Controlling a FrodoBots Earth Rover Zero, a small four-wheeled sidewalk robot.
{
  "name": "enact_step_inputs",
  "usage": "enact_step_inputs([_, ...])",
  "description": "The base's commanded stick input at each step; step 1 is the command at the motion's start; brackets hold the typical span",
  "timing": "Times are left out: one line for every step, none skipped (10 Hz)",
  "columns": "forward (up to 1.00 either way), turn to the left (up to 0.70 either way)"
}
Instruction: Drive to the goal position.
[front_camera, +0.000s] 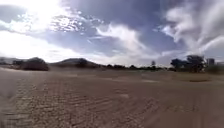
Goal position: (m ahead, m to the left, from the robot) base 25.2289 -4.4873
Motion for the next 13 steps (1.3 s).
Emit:
enact_step_inputs([1.0, -0.4])
enact_step_inputs([1.0, -0.4])
enact_step_inputs([1.0, -0.4])
enact_step_inputs([1.0, -0.4])
enact_step_inputs([1.0, -0.4])
enact_step_inputs([1.0, -0.19])
enact_step_inputs([1.0, -0.06])
enact_step_inputs([1.0, 0.0])
enact_step_inputs([1.0, 0.0])
enact_step_inputs([1.0, 0.0])
enact_step_inputs([1.0, 0.0])
enact_step_inputs([1.0, 0.0])
enact_step_inputs([1.0, 0.0])
